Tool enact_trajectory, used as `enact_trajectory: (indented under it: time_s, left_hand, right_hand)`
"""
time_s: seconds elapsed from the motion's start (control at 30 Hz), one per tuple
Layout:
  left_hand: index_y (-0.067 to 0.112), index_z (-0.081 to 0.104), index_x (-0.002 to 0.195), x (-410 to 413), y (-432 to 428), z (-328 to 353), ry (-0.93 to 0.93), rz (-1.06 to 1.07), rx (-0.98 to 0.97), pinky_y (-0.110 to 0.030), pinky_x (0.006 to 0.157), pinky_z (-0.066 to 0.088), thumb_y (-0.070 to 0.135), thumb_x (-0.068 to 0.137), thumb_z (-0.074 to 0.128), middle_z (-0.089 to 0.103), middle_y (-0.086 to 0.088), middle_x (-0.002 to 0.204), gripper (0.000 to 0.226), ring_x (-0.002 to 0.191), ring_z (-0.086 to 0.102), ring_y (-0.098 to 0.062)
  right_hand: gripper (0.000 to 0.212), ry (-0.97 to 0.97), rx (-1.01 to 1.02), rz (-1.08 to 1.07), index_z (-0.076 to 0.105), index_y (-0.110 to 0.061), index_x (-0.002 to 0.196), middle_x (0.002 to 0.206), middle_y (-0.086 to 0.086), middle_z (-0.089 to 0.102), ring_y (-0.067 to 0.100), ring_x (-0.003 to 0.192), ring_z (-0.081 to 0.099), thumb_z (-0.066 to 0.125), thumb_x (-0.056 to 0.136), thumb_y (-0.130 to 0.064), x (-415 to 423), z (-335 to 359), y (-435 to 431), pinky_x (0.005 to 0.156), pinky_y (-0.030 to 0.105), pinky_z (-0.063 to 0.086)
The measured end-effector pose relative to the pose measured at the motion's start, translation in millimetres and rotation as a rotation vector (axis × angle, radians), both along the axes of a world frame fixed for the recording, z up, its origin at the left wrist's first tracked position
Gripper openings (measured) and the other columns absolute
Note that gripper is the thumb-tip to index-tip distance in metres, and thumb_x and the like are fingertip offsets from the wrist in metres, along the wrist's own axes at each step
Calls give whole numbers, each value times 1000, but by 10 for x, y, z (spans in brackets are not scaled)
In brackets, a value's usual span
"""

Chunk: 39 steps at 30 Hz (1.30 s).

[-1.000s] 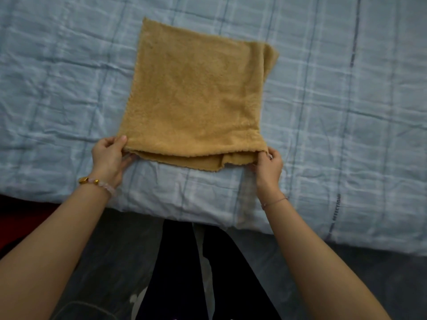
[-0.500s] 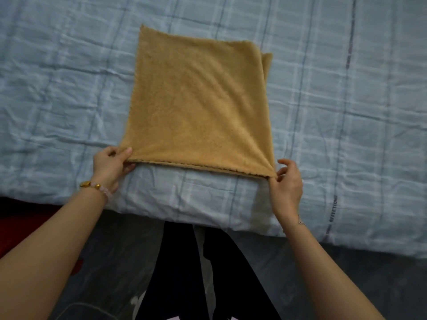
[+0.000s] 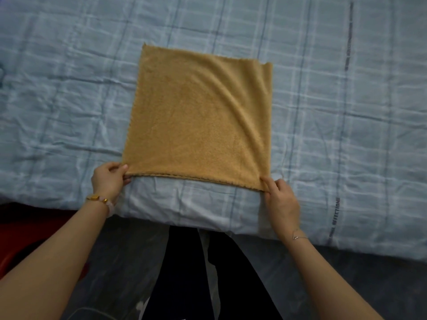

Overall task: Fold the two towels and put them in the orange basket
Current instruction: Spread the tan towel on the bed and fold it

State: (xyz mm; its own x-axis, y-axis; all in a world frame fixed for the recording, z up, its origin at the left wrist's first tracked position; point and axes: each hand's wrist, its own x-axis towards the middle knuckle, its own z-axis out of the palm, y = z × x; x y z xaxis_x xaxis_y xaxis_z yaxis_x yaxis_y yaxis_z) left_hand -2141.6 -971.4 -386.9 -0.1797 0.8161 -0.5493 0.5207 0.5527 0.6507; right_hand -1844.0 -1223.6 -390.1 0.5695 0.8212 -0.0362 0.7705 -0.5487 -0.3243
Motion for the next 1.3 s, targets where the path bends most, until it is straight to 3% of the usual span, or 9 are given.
enact_trajectory:
  time_s: [0.17,0.27,0.37,0.47,0.7,0.8,0.93,1.17,1.3]
  left_hand:
    - [1,63,100,79,-7,41,179,-105,59,-39,77,54,11,89,59,65,-20,95,15,68,61,-21]
    - [0,63,102,138,-48,105,344,-210,106,-43,89,49,13,89,58,65,-21,102,20,95,62,-36]
    - [2,57,106,339,-86,246,550,-278,156,-43,88,41,9,85,54,58,-22,114,22,109,51,-38]
    - [4,51,115,629,-57,366,669,-379,337,-47,95,35,5,79,53,48,-22,123,36,117,41,-38]
    - [4,61,108,1406,-99,323,367,-993,629,-43,87,42,3,82,54,61,-16,109,27,101,56,-33]
    - [7,58,120,1656,-77,193,386,-1160,644,-48,100,36,21,88,50,57,-15,125,36,118,51,-34]
    - [20,36,142,1744,-40,-50,491,-1349,611,-51,114,14,46,92,23,33,-4,150,58,141,23,-24]
    - [19,33,143,1676,-91,-321,540,-1403,661,-53,112,15,46,92,29,31,-4,151,58,141,21,-22]
    - [20,26,145,1676,-81,-357,534,-1410,647,-53,113,15,46,91,29,28,-4,153,59,142,20,-23]
  right_hand:
    - [41,-38,-36,69,63,-11,111,75,12,52,31,58,53,69,72,-2,48,-62,-29,43,37,46]
    - [36,-72,-45,64,62,-15,108,74,10,53,31,58,54,60,73,-9,63,-50,-8,42,37,47]
    - [37,2,-43,41,66,-16,107,76,7,54,28,64,54,66,70,-14,90,-5,13,50,36,48]
    - [40,93,-1,10,68,-18,107,79,3,54,23,73,55,48,75,-31,124,84,3,60,34,48]
    - [26,135,161,-174,68,-11,103,86,9,61,28,81,59,56,80,-5,378,219,438,69,35,47]
    - [24,152,138,-207,67,-11,105,90,9,63,26,85,59,55,85,-5,582,219,714,73,33,44]
    - [25,161,120,-220,65,-14,108,95,6,63,23,87,59,50,88,-8,831,204,977,73,34,46]
    - [27,156,116,-273,63,-17,111,97,5,63,23,89,60,50,88,-12,1292,222,1591,76,33,45]
    - [34,266,101,-289,57,-20,122,105,1,58,17,91,58,50,89,-16,1489,255,2101,78,27,44]
